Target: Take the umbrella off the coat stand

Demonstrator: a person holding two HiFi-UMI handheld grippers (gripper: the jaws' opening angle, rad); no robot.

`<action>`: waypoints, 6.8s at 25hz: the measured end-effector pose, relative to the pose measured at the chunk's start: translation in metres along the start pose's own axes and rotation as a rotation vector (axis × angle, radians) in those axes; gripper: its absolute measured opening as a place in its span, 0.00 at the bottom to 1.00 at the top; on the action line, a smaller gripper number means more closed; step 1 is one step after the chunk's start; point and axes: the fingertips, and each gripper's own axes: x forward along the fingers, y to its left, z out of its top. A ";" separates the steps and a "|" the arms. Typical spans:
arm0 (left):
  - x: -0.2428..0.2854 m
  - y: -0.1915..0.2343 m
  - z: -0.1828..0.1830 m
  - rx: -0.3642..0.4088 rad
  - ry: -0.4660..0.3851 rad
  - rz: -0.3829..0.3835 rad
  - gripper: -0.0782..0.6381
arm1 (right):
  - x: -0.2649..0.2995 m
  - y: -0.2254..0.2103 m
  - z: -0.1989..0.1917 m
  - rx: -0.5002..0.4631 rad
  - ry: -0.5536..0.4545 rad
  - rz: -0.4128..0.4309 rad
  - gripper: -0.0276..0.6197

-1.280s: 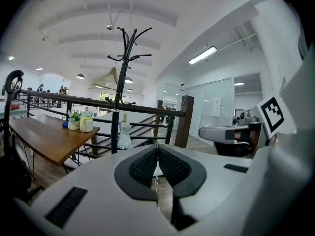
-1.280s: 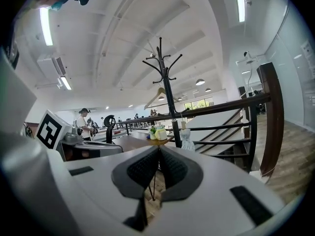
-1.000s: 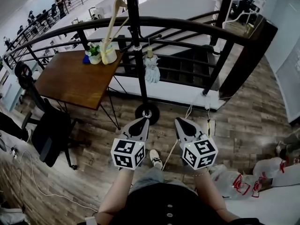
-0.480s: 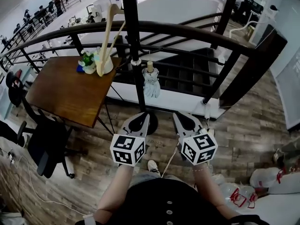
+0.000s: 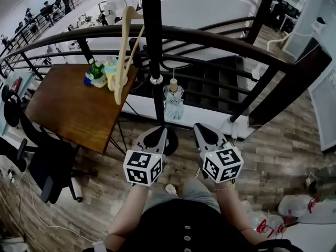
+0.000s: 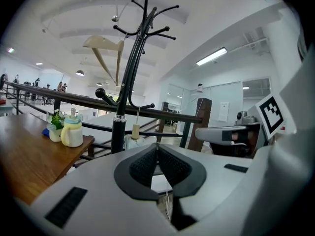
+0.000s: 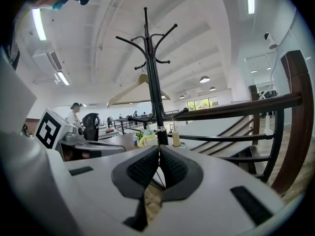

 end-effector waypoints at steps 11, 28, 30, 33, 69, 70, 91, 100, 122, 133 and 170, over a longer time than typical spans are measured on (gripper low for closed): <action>0.024 0.030 0.002 -0.028 0.018 0.064 0.14 | 0.046 -0.018 0.002 0.000 0.034 0.053 0.09; 0.073 0.051 0.001 -0.102 0.015 0.197 0.14 | 0.132 -0.060 0.006 -0.055 0.096 0.232 0.09; 0.078 0.052 0.002 -0.104 0.012 0.205 0.14 | 0.142 -0.063 0.003 -0.060 0.108 0.245 0.09; 0.084 0.052 0.003 -0.110 0.006 0.214 0.14 | 0.157 -0.066 -0.001 -0.060 0.123 0.276 0.09; 0.112 0.062 -0.008 -0.164 0.055 0.312 0.14 | 0.249 -0.067 -0.013 -0.261 0.134 0.408 0.27; 0.112 0.063 -0.008 -0.166 0.053 0.316 0.14 | 0.249 -0.068 -0.013 -0.258 0.137 0.409 0.27; 0.103 0.058 0.011 -0.113 0.024 0.299 0.14 | 0.226 -0.071 0.023 -0.225 0.050 0.367 0.27; 0.094 0.045 0.015 -0.093 0.012 0.270 0.14 | 0.203 -0.083 0.033 -0.204 0.019 0.337 0.27; 0.081 0.016 0.014 -0.055 0.010 0.164 0.14 | 0.150 -0.114 0.039 -0.211 0.002 0.173 0.27; 0.071 0.015 0.018 -0.054 -0.021 0.124 0.14 | 0.079 -0.084 0.054 -0.172 -0.012 0.191 0.27; 0.038 0.025 0.008 -0.077 -0.006 0.117 0.14 | 0.051 0.002 0.022 -0.156 0.042 0.298 0.27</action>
